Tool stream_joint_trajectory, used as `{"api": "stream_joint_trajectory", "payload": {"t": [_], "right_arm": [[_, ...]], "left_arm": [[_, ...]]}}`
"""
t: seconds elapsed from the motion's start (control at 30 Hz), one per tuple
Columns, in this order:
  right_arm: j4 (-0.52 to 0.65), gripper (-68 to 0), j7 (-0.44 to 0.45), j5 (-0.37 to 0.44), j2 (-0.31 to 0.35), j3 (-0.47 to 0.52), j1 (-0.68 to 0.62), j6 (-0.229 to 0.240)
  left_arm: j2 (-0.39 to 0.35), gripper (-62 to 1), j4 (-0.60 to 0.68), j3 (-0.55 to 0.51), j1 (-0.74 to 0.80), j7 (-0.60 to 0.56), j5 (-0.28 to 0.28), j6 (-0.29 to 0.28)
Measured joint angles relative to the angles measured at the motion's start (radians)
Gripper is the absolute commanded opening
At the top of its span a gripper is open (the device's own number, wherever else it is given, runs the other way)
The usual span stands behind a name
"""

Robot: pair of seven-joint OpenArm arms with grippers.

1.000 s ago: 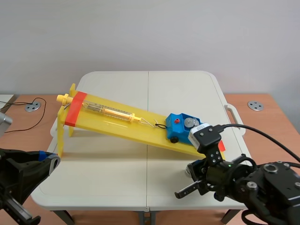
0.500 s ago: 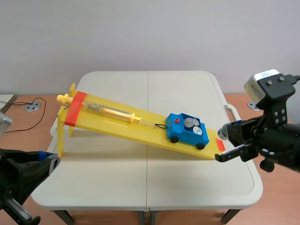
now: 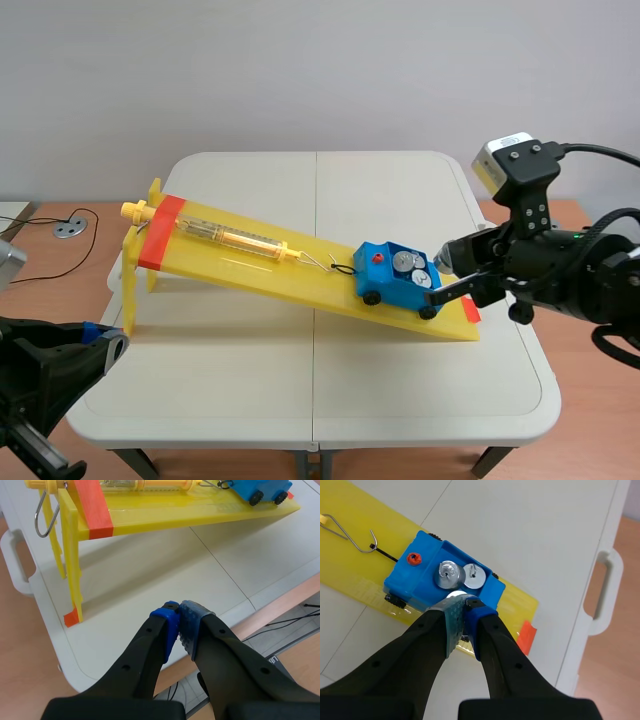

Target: Place the four metal weights on the blue cart on the ramp.

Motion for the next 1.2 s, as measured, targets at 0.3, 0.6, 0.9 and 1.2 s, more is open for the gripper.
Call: {"api": "stream_joint_trajectory", "payload": {"t": [0.3, 0.6, 0.9, 1.2], "right_arm": [[-0.102, -66.9, -0.001, -0.023, -0.055, -0.06, 0.063, 0.0], [-0.154, -66.9, 0.018, -0.053, -0.082, -0.06, 0.103, 0.0], [-0.156, -66.8, 0.018, -0.068, -0.082, -0.06, 0.111, 0.0], [-0.156, -50.0, 0.022, -0.075, -0.082, -0.06, 0.111, 0.0]], "left_arm": [[0.0, -58.0, 0.0, 0.0, 0.0, 0.012, 0.0, 0.0], [0.0, -58.0, 0.0, 0.0, 0.0, 0.015, 0.0, 0.0], [0.0, -58.0, 0.0, 0.0, -0.014, 0.014, 0.0, 0.0], [0.0, -58.0, 0.0, 0.0, -0.014, 0.014, 0.0, 0.0]]}}
